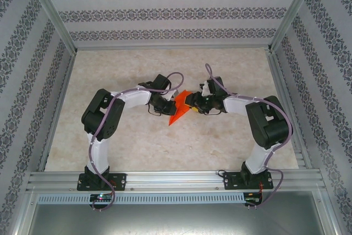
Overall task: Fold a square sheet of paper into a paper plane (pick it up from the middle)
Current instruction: Move a paper plane to the center of the table.
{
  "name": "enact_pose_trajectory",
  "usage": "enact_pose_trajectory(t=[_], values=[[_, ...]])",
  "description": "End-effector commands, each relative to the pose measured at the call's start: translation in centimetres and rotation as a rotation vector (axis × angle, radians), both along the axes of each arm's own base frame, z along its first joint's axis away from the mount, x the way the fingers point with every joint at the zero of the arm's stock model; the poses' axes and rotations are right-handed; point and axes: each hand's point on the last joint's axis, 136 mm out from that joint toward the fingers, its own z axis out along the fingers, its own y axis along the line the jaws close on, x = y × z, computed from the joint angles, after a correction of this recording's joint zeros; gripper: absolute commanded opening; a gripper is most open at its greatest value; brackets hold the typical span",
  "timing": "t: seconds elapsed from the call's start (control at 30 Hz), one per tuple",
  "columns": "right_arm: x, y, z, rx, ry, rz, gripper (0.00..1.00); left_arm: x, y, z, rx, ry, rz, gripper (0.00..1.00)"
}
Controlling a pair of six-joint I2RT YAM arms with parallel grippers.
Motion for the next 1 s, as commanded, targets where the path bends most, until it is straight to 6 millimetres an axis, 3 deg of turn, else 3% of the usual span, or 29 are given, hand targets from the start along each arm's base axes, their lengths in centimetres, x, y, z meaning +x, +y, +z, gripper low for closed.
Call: enact_pose_trajectory(t=[0.0,0.3,0.7,0.97], values=[[0.3,0.7,-0.6,0.003,0.012,-0.006,0.48,0.3,-0.7,2.4,-0.119,-0.013,0.008,0.11],[0.0,2.6,-1.6,0.016,0.053,0.01,0.48,0.4,-0.2,2.2,-0.182,0.012,0.031,0.12],[-0.8,4.5,-0.3,0.111,0.072,0.02,0.48,0.5,-0.1,2.0,-0.219,0.02,0.051,0.12],[-1.3,4.5,-0.1,0.131,0.087,-0.002,0.48,0.5,-0.1,2.3,-0.246,0.03,0.056,0.12]])
